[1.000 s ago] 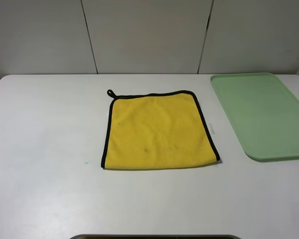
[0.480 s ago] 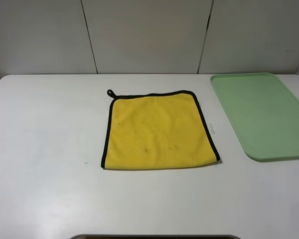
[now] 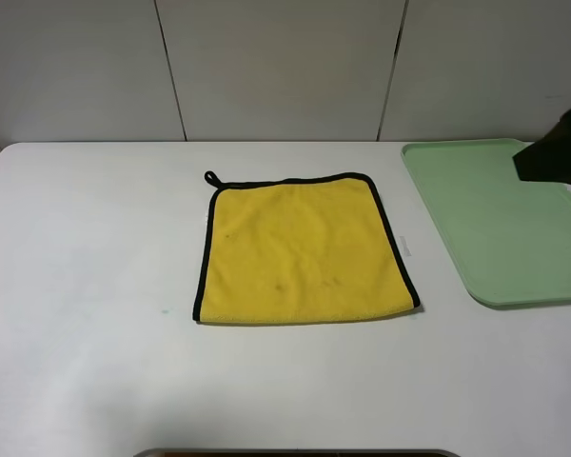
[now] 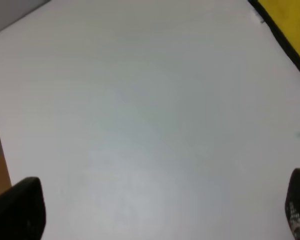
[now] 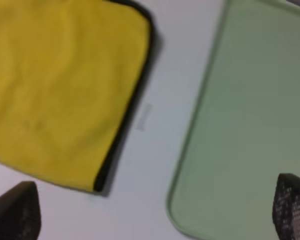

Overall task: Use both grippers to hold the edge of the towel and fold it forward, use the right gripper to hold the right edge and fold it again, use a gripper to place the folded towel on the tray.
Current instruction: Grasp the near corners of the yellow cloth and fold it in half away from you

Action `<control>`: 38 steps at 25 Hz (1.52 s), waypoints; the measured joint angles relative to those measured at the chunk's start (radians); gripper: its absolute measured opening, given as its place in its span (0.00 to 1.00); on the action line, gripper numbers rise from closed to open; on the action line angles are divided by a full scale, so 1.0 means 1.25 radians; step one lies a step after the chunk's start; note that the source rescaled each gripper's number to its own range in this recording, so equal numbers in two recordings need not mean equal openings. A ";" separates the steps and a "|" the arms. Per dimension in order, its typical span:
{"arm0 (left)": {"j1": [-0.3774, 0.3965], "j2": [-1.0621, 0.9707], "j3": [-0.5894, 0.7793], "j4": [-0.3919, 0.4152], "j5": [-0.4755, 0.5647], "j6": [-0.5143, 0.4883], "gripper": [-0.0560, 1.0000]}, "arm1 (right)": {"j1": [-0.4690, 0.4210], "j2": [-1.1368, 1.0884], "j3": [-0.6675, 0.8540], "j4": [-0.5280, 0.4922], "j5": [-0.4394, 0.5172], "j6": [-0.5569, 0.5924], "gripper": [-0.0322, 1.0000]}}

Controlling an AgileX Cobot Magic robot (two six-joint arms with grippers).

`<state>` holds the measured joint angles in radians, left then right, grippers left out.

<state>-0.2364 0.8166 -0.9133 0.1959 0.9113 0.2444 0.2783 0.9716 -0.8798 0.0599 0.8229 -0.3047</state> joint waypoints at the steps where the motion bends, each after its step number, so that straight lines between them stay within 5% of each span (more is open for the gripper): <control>1: 0.000 0.014 -0.013 -0.001 0.000 0.010 0.96 | 0.018 0.022 -0.009 0.000 -0.003 -0.015 1.00; 6: -0.024 0.097 -0.059 -0.052 -0.008 0.076 0.95 | 0.116 0.116 -0.041 0.000 -0.037 -0.073 1.00; 16: -0.189 0.300 -0.061 -0.071 -0.009 0.235 0.95 | 0.255 0.291 -0.044 0.001 -0.074 -0.178 1.00; 24: -0.202 0.439 -0.061 -0.123 -0.023 0.371 0.93 | 0.327 0.405 -0.045 0.001 -0.111 -0.226 1.00; 31: -0.203 0.502 -0.061 -0.167 -0.113 0.508 0.93 | 0.338 0.500 -0.045 -0.014 -0.134 -0.277 1.00; 38: -0.203 0.536 -0.061 -0.175 -0.186 0.559 0.93 | 0.338 0.578 -0.046 -0.074 -0.163 -0.285 1.00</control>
<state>-0.4905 1.4864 -0.9897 -0.0231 0.6790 0.9437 0.7011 1.6937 -0.9372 -0.0324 0.6195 -0.6605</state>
